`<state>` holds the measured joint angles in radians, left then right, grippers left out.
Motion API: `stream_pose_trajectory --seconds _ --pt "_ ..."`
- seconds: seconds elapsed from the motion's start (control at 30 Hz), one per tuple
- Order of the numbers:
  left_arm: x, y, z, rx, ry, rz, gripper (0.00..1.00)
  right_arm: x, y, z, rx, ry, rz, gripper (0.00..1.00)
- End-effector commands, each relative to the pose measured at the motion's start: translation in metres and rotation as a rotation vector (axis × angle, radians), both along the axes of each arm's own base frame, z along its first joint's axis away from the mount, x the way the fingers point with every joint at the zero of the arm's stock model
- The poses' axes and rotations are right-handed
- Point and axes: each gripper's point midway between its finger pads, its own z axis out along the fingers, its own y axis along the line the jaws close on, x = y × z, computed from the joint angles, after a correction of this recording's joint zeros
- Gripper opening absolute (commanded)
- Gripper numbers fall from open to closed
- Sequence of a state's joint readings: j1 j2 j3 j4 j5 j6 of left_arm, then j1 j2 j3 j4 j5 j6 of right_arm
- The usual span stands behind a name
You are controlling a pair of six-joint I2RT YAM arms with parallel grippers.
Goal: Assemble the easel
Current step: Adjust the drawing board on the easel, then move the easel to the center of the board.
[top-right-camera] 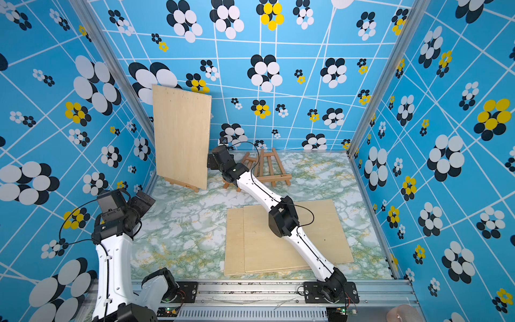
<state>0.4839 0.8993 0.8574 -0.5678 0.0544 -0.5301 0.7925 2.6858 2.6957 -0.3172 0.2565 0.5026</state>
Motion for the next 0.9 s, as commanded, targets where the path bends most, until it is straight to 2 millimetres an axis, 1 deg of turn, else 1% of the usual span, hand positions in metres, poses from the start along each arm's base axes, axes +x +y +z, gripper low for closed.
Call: stream_pose_trajectory --seconds 0.0,0.13,0.23,0.3,0.4,0.47,0.53,0.57,0.6,0.67,0.73,0.77,0.83,0.87 --pt "0.006 -0.002 -0.002 0.012 -0.013 -0.029 0.99 0.000 0.008 0.000 0.035 -0.005 0.013 0.81" --pt "0.011 -0.005 -0.002 0.001 -0.031 -0.053 0.99 0.005 -0.009 -0.005 0.000 0.010 -0.036 0.81" --pt "0.016 -0.010 0.002 -0.001 -0.058 -0.085 0.99 0.008 -0.025 0.002 -0.019 0.009 -0.065 0.81" --pt "0.019 -0.014 0.005 -0.005 -0.079 -0.111 0.99 0.008 -0.037 0.010 -0.035 0.006 -0.079 0.81" --pt "0.026 -0.024 0.013 -0.017 -0.118 -0.163 0.99 0.004 -0.064 0.032 -0.051 -0.001 -0.098 0.82" --pt "0.031 -0.037 0.018 -0.032 -0.147 -0.228 0.99 -0.004 -0.086 0.051 -0.047 -0.006 -0.109 0.82" --pt "0.036 -0.054 0.023 -0.042 -0.170 -0.308 0.99 -0.015 -0.110 0.063 -0.037 0.008 -0.105 0.82" --pt "0.039 -0.066 0.024 -0.045 -0.174 -0.358 0.99 -0.024 -0.126 0.077 -0.022 0.015 -0.094 0.83" --pt "0.042 -0.078 0.026 -0.045 -0.177 -0.404 0.99 -0.031 -0.140 0.080 -0.019 0.038 -0.081 0.83" --pt "0.045 -0.108 0.027 -0.038 -0.161 -0.513 0.99 -0.048 -0.175 0.082 0.002 0.119 -0.071 0.83" --pt "0.045 -0.137 0.027 -0.030 -0.136 -0.607 0.99 -0.065 -0.211 0.080 0.010 0.195 -0.073 0.83" --pt "0.044 -0.153 0.025 -0.029 -0.122 -0.659 0.99 -0.078 -0.229 0.082 0.012 0.228 -0.071 0.82" --pt "0.041 -0.180 0.023 -0.036 -0.104 -0.742 0.99 -0.103 -0.257 0.081 -0.015 0.270 -0.072 0.82" --pt "0.039 -0.195 0.022 -0.041 -0.100 -0.784 0.99 -0.118 -0.271 0.073 -0.054 0.298 -0.073 0.83"
